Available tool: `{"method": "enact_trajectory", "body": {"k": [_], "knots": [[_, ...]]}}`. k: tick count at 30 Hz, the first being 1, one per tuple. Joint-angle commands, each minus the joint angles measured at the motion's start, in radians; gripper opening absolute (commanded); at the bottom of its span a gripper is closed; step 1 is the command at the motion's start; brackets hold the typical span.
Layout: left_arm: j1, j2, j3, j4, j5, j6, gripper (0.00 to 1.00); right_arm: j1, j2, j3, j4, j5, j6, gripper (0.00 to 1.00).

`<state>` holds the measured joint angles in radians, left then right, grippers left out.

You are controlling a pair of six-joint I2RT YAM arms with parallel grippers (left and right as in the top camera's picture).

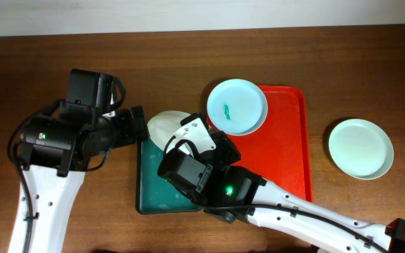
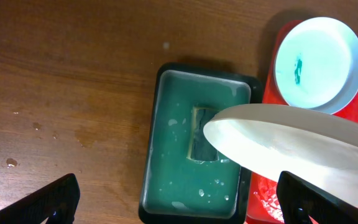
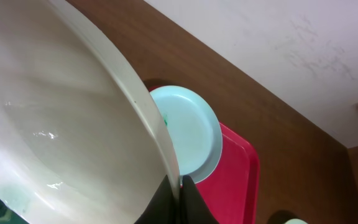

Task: Clean dirty plates on tray and stack at the side
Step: 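Lift the plate with the right gripper and dip it into the basin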

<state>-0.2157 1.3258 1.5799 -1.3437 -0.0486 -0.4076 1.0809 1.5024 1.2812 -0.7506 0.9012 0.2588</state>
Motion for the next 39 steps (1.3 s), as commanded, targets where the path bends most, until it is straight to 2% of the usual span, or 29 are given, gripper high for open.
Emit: {"method": "enact_trajectory", "body": {"k": [1, 5, 10, 11, 12, 13, 14, 15, 16, 17, 18, 20, 39], "knots": [[0.005, 0.0, 0.001, -0.001, 0.001, 0.016, 0.99, 0.007, -0.021, 0.023, 0.006, 0.035, 0.006, 0.04], [0.005, 0.0, 0.001, -0.001, 0.001, 0.016, 0.99, 0.005, -0.021, 0.023, 0.007, 0.105, 0.0, 0.04], [0.005, 0.0, 0.001, -0.001, 0.001, 0.016, 0.99, 0.028, -0.021, 0.023, 0.057, 0.011, -0.076, 0.04], [0.005, 0.0, 0.001, -0.001, 0.001, 0.016, 0.99, 0.017, -0.021, 0.023, 0.047, 0.108, -0.072, 0.04], [0.005, 0.0, 0.001, -0.001, 0.001, 0.016, 0.99, 0.014, -0.021, 0.023, 0.064, 0.074, -0.037, 0.04], [0.005, 0.0, 0.001, -0.001, 0.001, 0.016, 0.99, 0.026, -0.021, 0.023, 0.07, 0.035, -0.088, 0.04], [0.005, 0.0, 0.001, -0.001, 0.001, 0.016, 1.0, 0.025, -0.021, 0.023, 0.067, 0.14, -0.126, 0.04], [0.005, 0.0, 0.001, -0.002, 0.001, 0.016, 1.0, 0.019, -0.021, 0.023, 0.085, 0.139, -0.05, 0.04], [0.005, 0.0, 0.001, -0.001, 0.001, 0.016, 1.0, 0.024, -0.021, 0.023, 0.095, 0.03, -0.056, 0.04], [0.005, 0.0, 0.001, -0.001, 0.001, 0.016, 0.99, 0.031, -0.02, 0.022, 0.089, 0.005, -0.133, 0.04], [0.005, 0.0, 0.001, -0.001, 0.001, 0.016, 0.99, 0.024, -0.02, 0.022, 0.085, 0.058, -0.137, 0.04], [0.005, 0.0, 0.001, -0.001, 0.001, 0.016, 0.99, 0.031, -0.02, 0.022, 0.103, 0.015, -0.101, 0.04], [0.005, 0.0, 0.001, -0.001, 0.001, 0.016, 0.99, 0.032, -0.02, 0.022, 0.097, 0.019, -0.101, 0.04]]}}
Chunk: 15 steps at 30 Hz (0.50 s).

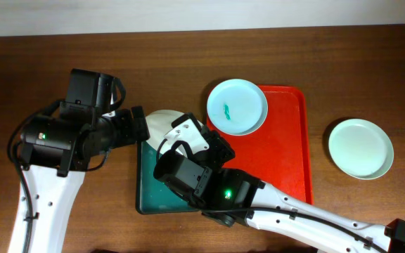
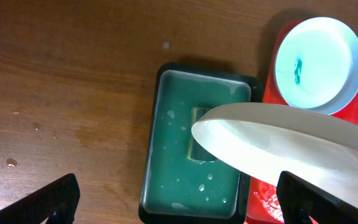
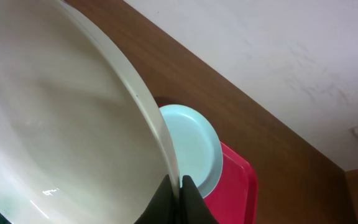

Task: Clean dirty plates on tray and stack at the side
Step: 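Lift the plate with the right gripper and dip it into the basin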

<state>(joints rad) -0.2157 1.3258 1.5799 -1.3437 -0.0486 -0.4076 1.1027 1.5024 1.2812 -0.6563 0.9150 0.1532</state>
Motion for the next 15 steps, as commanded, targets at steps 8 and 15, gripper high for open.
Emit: {"method": "enact_trajectory", "body": {"k": [8, 15], "knots": [[0.005, 0.0, 0.001, -0.001, 0.001, 0.016, 0.99, -0.005, -0.02, 0.022, 0.003, -0.011, 0.019, 0.04], [0.005, 0.0, 0.001, -0.001, 0.001, 0.016, 0.99, -0.046, -0.019, 0.023, 0.013, -0.031, 0.125, 0.04]]}}
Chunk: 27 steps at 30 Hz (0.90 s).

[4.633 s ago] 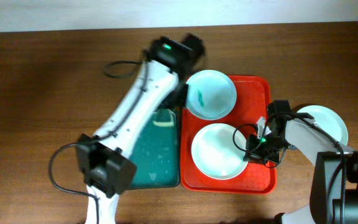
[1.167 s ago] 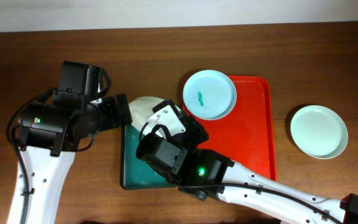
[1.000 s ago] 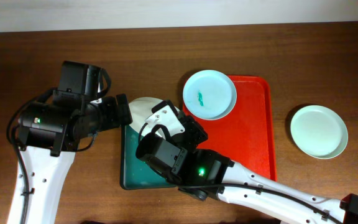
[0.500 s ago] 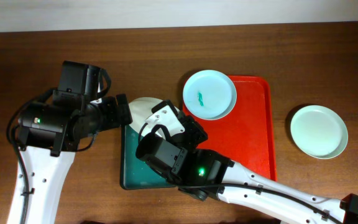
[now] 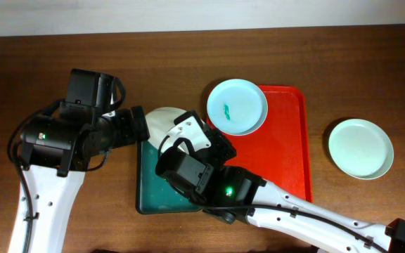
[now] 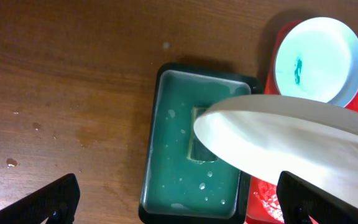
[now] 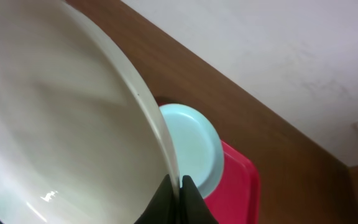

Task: Clean dirty plates on tray and stack at the side
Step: 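Lift the plate with the right gripper and dip it into the basin, then raise the rinsed plate and carry it right onto the cleaned plate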

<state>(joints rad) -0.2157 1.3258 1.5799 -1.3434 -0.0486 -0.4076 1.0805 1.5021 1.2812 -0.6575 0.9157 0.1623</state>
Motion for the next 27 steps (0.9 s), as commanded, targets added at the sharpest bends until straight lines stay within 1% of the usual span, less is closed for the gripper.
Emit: {"method": "enact_trajectory", "body": {"k": [1, 2, 3, 4, 5, 6, 7, 8, 9, 10, 12, 13, 14, 15, 16, 17, 20, 21, 22, 23, 24, 25, 26, 27], "knots": [[0.005, 0.0, 0.001, -0.002, 0.001, 0.016, 0.99, -0.021, -0.018, 0.023, 0.01, -0.089, 0.024, 0.04], [0.005, 0.0, 0.001, -0.002, 0.001, 0.016, 0.99, -0.025, -0.016, 0.022, -0.012, 0.015, -0.018, 0.04], [0.005, 0.0, 0.001, -0.002, 0.001, 0.016, 0.99, -0.035, -0.016, 0.023, -0.012, 0.05, 0.116, 0.04], [0.005, 0.0, 0.001, -0.002, 0.001, 0.016, 0.99, -0.031, -0.017, 0.023, 0.004, -0.088, 0.056, 0.04], [0.005, 0.0, 0.001, -0.002, 0.001, 0.016, 0.99, -0.031, -0.014, 0.022, -0.014, 0.017, -0.037, 0.04], [0.005, 0.0, 0.001, -0.002, 0.001, 0.016, 0.99, -0.035, -0.015, 0.023, -0.006, 0.029, 0.09, 0.04], [0.005, 0.0, 0.001, -0.002, 0.001, 0.016, 0.99, -0.026, -0.016, 0.023, 0.01, -0.052, 0.04, 0.04], [0.005, 0.0, 0.001, -0.002, 0.001, 0.016, 0.99, -0.027, -0.013, 0.023, 0.003, 0.004, -0.045, 0.04], [0.005, 0.0, 0.001, -0.002, 0.001, 0.016, 0.99, -0.035, -0.013, 0.023, -0.003, 0.096, 0.032, 0.04], [0.005, 0.0, 0.001, -0.002, 0.001, 0.016, 0.99, -0.039, -0.015, 0.023, 0.012, 0.04, 0.088, 0.04], [0.005, 0.0, 0.001, -0.002, 0.001, 0.016, 0.99, -0.042, -0.013, 0.022, -0.021, 0.001, 0.085, 0.04], [0.005, 0.0, 0.001, -0.002, 0.001, 0.016, 1.0, -0.052, -0.013, 0.022, -0.051, -0.002, 0.154, 0.04], [0.005, 0.0, 0.001, -0.002, 0.001, 0.016, 0.99, -0.069, -0.013, 0.023, -0.094, -0.058, 0.276, 0.04], [0.005, 0.0, 0.001, -0.002, 0.001, 0.016, 0.99, -0.099, -0.013, 0.022, -0.135, -0.214, 0.406, 0.04], [0.005, 0.0, 0.001, -0.002, 0.001, 0.016, 0.99, -0.146, -0.011, 0.022, -0.169, -0.445, 0.498, 0.04], [0.005, 0.0, 0.001, -0.002, 0.001, 0.016, 0.99, -0.196, -0.011, 0.022, -0.184, -0.575, 0.538, 0.04], [0.005, 0.0, 0.001, -0.002, 0.001, 0.016, 0.99, -0.488, -0.034, 0.023, -0.199, -0.971, 0.541, 0.04], [0.005, 0.0, 0.001, -0.002, 0.001, 0.016, 0.99, -0.6, -0.042, 0.023, -0.2, -1.11, 0.5, 0.04], [0.005, 0.0, 0.001, -0.002, 0.001, 0.016, 0.99, -0.782, -0.046, 0.023, -0.206, -1.312, 0.412, 0.04], [0.005, 0.0, 0.001, -0.002, 0.001, 0.016, 0.99, -0.897, -0.046, 0.023, -0.227, -1.393, 0.38, 0.04], [0.005, 0.0, 0.001, -0.002, 0.001, 0.016, 1.0, -1.051, -0.046, 0.023, -0.265, -1.451, 0.339, 0.04], [0.005, 0.0, 0.001, -0.002, 0.001, 0.016, 1.0, -1.183, -0.045, 0.023, -0.298, -1.453, 0.299, 0.04], [0.005, 0.0, 0.001, -0.002, 0.001, 0.016, 0.99, -1.328, -0.043, 0.023, -0.336, -1.416, 0.278, 0.04], [0.005, 0.0, 0.001, -0.002, 0.001, 0.016, 0.99, -1.467, -0.04, 0.022, -0.372, -1.34, 0.269, 0.04]]}}
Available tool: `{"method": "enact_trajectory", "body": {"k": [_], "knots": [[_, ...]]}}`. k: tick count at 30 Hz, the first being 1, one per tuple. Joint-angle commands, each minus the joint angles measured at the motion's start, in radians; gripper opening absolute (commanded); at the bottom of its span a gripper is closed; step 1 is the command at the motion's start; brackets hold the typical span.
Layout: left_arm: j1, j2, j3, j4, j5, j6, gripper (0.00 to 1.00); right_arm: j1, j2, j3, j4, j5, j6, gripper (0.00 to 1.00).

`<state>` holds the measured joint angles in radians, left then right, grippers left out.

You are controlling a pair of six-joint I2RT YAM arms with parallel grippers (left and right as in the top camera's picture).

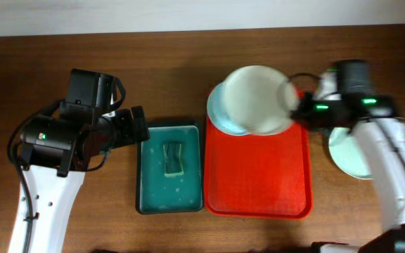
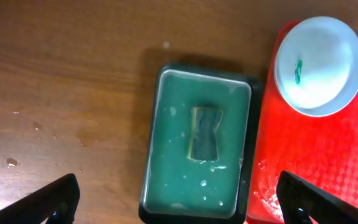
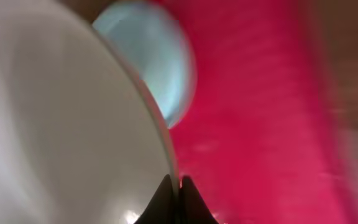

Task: Clean dirty plates on tray and stack at the side

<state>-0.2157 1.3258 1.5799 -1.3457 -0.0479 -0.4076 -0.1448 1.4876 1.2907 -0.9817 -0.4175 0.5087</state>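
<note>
My right gripper (image 1: 295,107) is shut on the rim of a white plate (image 1: 257,100), held tilted above the far left of the red tray (image 1: 259,176). Under it lies a light-blue plate (image 2: 319,65) with a green smear, on the tray's far corner. In the right wrist view, the white plate (image 3: 61,124) fills the left side, its rim pinched in my right gripper (image 3: 174,193). My left gripper (image 2: 179,205) hangs open above the green basin (image 2: 166,180), holding nothing.
A sponge (image 2: 204,132) lies in the water of the basin, left of the tray. A pale green plate (image 1: 344,153) sits on the table right of the tray, partly under my right arm. Water drops mark the wood at the left.
The white plate was over the basin in my right gripper; now it is above the tray's far left, over the smeared plate. The right arm now stands at the right. The sponge shows.
At all three earlier moments my right gripper held the white plate tilted over the basin, shifting only slightly, with the left gripper open above. Now the plate is over the tray, still held, and the basin is uncovered.
</note>
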Motion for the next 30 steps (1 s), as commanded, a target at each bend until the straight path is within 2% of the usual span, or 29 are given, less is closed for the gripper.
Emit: {"method": "enact_trajectory", "body": {"k": [1, 4, 6, 10, 13, 14, 15, 16, 18, 21, 24, 26, 28, 30], "knots": [[0.005, 0.0, 0.001, 0.001, 0.0, 0.016, 0.99, -0.345, -0.025, 0.01, -0.061, 0.059, -0.085, 0.04], [0.005, 0.0, 0.001, 0.001, 0.0, 0.016, 0.99, -0.632, -0.001, 0.001, -0.066, 0.195, -0.082, 0.04], [0.005, 0.0, 0.001, 0.001, 0.0, 0.016, 0.99, -0.734, 0.043, -0.022, -0.059, 0.194, -0.055, 0.04], [0.005, 0.0, 0.001, 0.001, 0.0, 0.016, 0.99, -0.777, 0.213, -0.08, -0.026, 0.223, -0.061, 0.04], [0.005, 0.0, 0.001, 0.001, 0.0, 0.016, 0.99, -0.743, 0.27, -0.087, -0.051, 0.208, -0.138, 0.04], [0.005, 0.0, 0.001, 0.0, 0.0, 0.016, 0.99, -0.731, 0.27, -0.092, -0.05, 0.236, -0.138, 0.14], [0.005, 0.0, 0.001, 0.001, 0.0, 0.016, 0.99, -0.724, 0.269, -0.092, -0.05, 0.237, -0.138, 0.4], [0.005, 0.0, 0.001, 0.0, 0.0, 0.016, 0.99, -0.722, 0.264, -0.092, -0.052, 0.209, -0.139, 0.49], [0.005, 0.0, 0.001, 0.001, 0.0, 0.016, 0.99, -0.708, 0.224, -0.092, -0.058, 0.132, -0.18, 0.51], [0.005, 0.0, 0.001, 0.0, 0.0, 0.016, 0.99, -0.565, 0.004, -0.085, -0.059, -0.122, -0.294, 0.49], [0.005, 0.0, 0.001, 0.001, 0.0, 0.016, 0.99, -0.325, -0.166, -0.085, -0.043, -0.12, -0.382, 0.47], [0.005, 0.0, 0.001, 0.0, 0.0, 0.016, 0.99, -0.099, -0.203, -0.085, 0.001, -0.009, -0.397, 0.46], [0.005, 0.0, 0.001, 0.0, 0.0, 0.016, 0.99, 0.164, -0.113, -0.091, 0.093, 0.236, -0.397, 0.48], [0.005, 0.0, 0.001, 0.0, 0.0, 0.016, 0.99, 0.256, 0.007, -0.091, 0.191, 0.318, -0.397, 0.5]]}}
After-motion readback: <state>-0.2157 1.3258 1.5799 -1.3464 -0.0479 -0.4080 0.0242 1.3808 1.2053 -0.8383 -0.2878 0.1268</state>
